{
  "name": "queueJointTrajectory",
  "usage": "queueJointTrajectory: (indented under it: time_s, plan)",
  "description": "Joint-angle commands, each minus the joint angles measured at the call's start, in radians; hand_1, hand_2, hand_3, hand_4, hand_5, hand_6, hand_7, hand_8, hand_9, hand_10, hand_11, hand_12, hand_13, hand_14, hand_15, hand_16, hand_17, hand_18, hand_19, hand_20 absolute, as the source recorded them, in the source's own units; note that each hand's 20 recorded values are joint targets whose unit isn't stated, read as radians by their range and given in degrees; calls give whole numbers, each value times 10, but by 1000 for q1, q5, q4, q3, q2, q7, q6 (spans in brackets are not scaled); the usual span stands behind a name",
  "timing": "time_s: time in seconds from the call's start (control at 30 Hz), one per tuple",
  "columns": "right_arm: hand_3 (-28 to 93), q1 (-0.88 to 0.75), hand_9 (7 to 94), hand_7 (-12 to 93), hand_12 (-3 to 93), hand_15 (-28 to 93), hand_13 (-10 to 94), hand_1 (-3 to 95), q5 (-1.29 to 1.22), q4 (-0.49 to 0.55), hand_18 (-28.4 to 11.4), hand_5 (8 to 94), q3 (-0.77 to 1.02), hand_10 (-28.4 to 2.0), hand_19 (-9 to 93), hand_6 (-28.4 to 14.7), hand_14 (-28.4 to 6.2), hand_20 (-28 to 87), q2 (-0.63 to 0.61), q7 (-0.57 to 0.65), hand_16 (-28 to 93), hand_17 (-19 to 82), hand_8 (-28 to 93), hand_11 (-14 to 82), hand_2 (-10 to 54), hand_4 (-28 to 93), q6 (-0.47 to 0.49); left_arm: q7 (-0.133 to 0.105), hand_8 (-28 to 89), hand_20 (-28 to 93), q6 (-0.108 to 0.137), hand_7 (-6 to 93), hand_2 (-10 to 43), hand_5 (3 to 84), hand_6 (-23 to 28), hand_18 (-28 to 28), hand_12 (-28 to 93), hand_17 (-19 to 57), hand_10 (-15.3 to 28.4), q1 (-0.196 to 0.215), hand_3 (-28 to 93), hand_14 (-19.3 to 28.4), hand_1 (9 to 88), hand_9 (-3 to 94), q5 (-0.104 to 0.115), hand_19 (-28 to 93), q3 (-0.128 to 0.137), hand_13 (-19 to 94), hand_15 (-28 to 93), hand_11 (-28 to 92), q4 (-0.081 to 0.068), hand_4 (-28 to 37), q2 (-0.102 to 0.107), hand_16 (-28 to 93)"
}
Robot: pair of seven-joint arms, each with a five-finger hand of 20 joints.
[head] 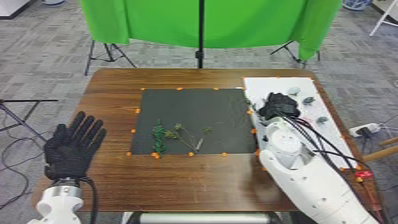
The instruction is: Arrange flowers
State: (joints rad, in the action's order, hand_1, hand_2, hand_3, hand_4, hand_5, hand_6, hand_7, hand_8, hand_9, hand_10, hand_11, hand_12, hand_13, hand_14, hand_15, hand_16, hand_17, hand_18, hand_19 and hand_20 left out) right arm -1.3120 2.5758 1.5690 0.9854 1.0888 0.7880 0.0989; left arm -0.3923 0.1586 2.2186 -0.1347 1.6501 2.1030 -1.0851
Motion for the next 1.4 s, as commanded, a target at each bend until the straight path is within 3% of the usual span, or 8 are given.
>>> queueJointTrajectory:
  time_s: [0.03,0.13,0.27,0.43,0.63,1.1,1.23,1.4]
  plan:
    - [770,19,786,237,347,772,686,480,38,-83,-284,792,-71,-172,932,-53,-162,653,14,-49,292,408,50,378,-95,-282,90,0,-90,100,11,81,132,440,100,139,76,-85,153,10,780,160,291,376,13,341,-13,270,324,189,3,-283,2,-75]
    - [769,8,857,259,461,762,709,539,55,-108,-283,826,-61,-147,932,-40,-152,650,26,-56,298,404,65,257,-95,-281,75,4,-90,101,20,81,133,442,100,139,76,-85,153,7,779,160,292,377,27,343,-15,271,325,191,7,-283,2,-76]
    - [765,-26,890,284,477,755,730,579,41,-94,-283,859,-38,-140,932,-35,-150,643,23,-43,304,405,93,246,-95,-282,58,7,-91,103,22,83,137,443,100,140,76,-85,154,10,782,160,291,378,27,346,-10,273,331,193,7,-283,3,-78]
    - [822,-58,900,280,478,750,738,551,37,-46,-283,863,-13,-137,932,-33,-149,641,3,-29,308,412,144,241,-95,-270,-103,8,-91,104,19,85,137,444,100,141,76,-85,154,22,784,160,290,379,29,349,-1,273,333,195,11,-283,2,-80]
    - [875,-77,902,285,464,728,744,486,-19,85,-284,859,29,-138,932,-32,-148,642,-19,-1,337,418,210,239,-95,-185,-218,13,-92,104,10,87,137,444,100,141,75,-85,155,27,783,160,290,381,27,350,0,274,335,195,12,-283,0,-80]
    - [870,-286,893,310,460,716,745,486,-197,413,-284,843,62,-141,932,-35,-149,650,72,68,347,425,221,244,-95,-179,-244,25,-92,103,20,86,136,444,101,141,75,-84,155,13,784,161,288,381,25,351,-10,274,336,195,1,-283,-7,-81]
    - [868,-312,892,314,458,717,744,489,-180,433,-284,840,53,-141,932,-36,-150,651,122,76,346,425,218,247,-95,-180,-263,35,-92,103,21,86,136,444,101,141,76,-85,155,2,783,160,288,381,22,352,-16,274,336,196,-4,-283,-4,-81]
    - [863,-362,889,321,456,720,744,491,-186,432,-284,836,18,-139,932,-35,-150,653,171,67,341,426,214,252,-95,-178,-257,26,-92,103,27,86,136,444,100,141,76,-85,155,9,783,161,288,380,24,352,-16,274,337,196,-1,-283,4,-82]
